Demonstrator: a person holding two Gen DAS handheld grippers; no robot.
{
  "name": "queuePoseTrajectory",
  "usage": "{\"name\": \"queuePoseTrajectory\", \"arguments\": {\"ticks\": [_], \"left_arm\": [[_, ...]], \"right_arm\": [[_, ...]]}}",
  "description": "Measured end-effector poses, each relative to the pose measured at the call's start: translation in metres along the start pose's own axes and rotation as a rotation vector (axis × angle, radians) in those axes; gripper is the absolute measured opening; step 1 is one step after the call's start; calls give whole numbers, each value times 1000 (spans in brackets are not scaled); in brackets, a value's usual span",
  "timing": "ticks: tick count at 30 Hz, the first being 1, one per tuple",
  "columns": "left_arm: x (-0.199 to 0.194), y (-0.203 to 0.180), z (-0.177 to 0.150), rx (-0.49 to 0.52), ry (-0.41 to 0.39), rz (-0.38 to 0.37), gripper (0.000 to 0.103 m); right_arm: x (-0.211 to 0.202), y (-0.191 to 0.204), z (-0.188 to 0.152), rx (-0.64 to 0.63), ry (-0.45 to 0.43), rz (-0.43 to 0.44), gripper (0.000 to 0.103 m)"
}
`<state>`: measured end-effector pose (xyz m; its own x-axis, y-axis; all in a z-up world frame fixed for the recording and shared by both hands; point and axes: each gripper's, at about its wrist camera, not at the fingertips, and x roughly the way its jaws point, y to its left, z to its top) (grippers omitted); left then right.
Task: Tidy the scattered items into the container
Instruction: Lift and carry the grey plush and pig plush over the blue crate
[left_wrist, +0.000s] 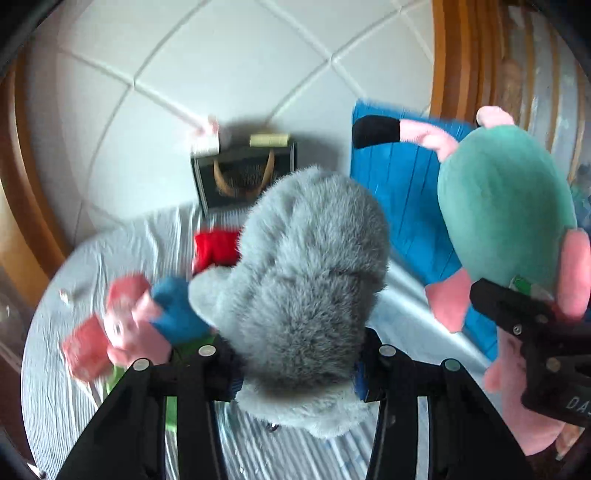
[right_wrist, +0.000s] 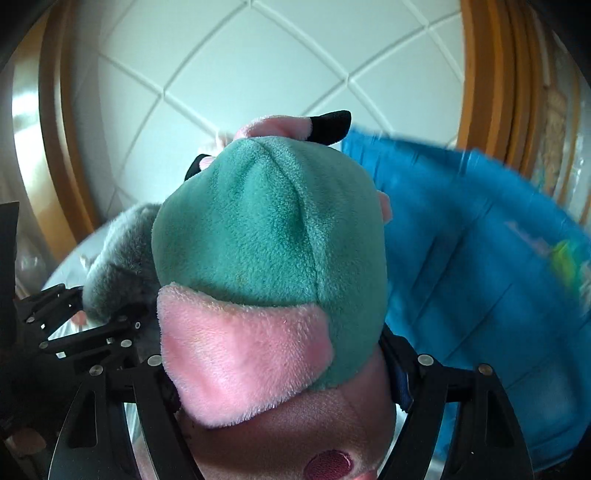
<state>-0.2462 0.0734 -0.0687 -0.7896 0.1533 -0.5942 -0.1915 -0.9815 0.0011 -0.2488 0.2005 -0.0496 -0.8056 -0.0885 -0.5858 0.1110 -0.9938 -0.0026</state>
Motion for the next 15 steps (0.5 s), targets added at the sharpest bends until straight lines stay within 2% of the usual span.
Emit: {"name": "queuePoseTrajectory", "arguments": {"ticks": [4, 8, 11, 13, 15], "left_arm": [[-40, -37, 52, 23, -158, -51, 44], [-62, -96, 91, 43, -271, -109, 44], [-64, -151, 112, 41, -311, -154, 44], [-60, -193, 124, 35, -315, -180, 44], [-53, -232, 134, 28, -297, -199, 44]], "right_arm": [[-55, -34, 38, 29, -160, -62, 80], [-98, -103, 63, 68, -276, -147, 80], [-126, -179, 67, 81, -315, -202, 80], [-142, -240, 64, 88, -311, -224, 80], [-141, -289, 67, 89, -288, -245, 80]]}}
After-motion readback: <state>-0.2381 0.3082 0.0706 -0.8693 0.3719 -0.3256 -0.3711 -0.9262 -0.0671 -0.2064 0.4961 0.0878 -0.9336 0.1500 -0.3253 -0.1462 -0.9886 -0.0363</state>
